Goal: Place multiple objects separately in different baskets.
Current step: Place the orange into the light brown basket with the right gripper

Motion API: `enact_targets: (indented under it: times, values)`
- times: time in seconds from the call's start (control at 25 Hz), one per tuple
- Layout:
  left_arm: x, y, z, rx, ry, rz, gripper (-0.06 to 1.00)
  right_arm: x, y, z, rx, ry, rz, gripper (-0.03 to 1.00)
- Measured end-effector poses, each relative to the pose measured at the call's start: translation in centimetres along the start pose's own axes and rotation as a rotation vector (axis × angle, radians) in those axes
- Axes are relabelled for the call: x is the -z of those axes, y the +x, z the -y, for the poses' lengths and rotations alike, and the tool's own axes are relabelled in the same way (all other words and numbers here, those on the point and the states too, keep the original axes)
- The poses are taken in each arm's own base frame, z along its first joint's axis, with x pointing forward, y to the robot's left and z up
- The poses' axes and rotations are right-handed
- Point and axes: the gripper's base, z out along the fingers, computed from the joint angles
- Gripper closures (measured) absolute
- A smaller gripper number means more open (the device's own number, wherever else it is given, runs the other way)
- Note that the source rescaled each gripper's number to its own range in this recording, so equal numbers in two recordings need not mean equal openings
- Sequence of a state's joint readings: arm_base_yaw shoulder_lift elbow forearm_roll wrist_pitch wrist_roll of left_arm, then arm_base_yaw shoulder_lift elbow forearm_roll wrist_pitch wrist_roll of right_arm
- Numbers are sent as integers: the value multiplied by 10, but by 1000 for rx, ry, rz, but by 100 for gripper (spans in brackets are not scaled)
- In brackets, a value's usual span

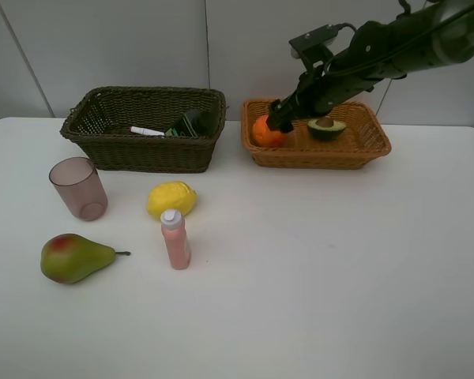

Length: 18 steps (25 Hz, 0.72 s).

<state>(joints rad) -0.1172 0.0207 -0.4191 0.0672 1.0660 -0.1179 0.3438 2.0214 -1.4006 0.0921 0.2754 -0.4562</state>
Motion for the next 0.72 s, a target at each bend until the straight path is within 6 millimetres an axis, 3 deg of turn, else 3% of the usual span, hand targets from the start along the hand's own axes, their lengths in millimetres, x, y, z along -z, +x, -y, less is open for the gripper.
enact_targets:
  times: [0.72]
  values:
    - [0,0,0,0,0,0,-5,0,8,-4,-47,-43,-94,-2]
